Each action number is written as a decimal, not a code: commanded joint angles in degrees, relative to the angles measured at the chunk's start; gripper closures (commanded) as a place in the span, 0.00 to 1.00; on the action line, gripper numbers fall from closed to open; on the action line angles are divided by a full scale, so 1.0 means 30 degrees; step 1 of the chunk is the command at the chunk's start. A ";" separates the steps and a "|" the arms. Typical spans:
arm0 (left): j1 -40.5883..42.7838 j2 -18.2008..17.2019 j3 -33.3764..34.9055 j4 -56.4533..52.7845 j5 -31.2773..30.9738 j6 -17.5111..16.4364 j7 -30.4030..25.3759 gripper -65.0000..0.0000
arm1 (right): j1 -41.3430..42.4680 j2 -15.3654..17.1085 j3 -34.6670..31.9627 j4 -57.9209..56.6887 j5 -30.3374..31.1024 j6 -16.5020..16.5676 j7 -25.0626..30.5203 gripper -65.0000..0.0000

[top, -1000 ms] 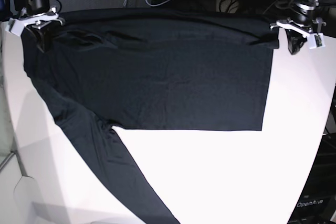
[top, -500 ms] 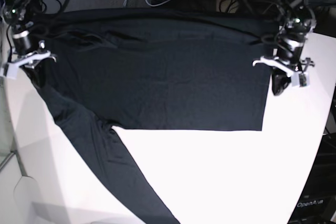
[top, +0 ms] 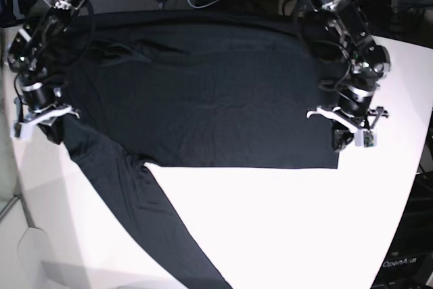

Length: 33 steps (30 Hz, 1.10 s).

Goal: Fold the T-shirt properly
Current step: 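Release the shirt edge and move both grippers down along its sides, then grasp the shirt's side edges near the hem with both grippers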

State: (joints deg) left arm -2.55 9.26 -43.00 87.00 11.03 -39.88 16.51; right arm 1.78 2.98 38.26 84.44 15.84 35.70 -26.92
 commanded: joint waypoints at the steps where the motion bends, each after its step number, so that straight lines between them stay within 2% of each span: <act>1: -0.0485 -0.0085 0.0078 0.0201 -0.0350 -0.0041 -0.0537 0.99 | 0.0534 0.0456 -0.0255 -0.0031 0.0333 0.0070 0.0518 0.99; 4: -0.0924 -0.0085 0.0078 -0.0092 -0.0320 -0.0041 -0.0537 0.99 | 0.1648 0.0778 -0.1076 -0.1467 -0.0517 -0.0018 0.0547 0.99; 9: -0.1041 -0.0085 0.0225 -0.0092 -0.0320 -0.0041 -0.0537 0.99 | 0.4080 0.0690 -0.1808 -0.3108 -0.3300 -0.0018 0.0547 0.99; 17: -0.0895 -0.0085 0.0518 0.0025 -0.0320 -0.0041 -0.0537 0.99 | 0.7978 0.0778 -0.2219 -0.7005 -0.6905 -0.0018 0.0782 0.99; 22: -0.0367 -0.0085 0.0606 0.0054 -0.0350 -0.0041 -0.0537 0.99 | 0.9150 0.0749 -0.2160 -0.8998 -0.8927 -0.0048 0.3214 0.98; 33: -0.0309 -0.0085 0.0547 0.0054 -0.0350 -0.0041 -0.0537 0.99 | 1.0205 0.1013 -0.2160 -1.3335 -1.0890 -0.0077 0.9309 0.73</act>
State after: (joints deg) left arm -2.57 9.23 -41.56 85.95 11.03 -39.83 16.49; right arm 30.09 5.74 31.97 43.46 -17.96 35.29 -1.04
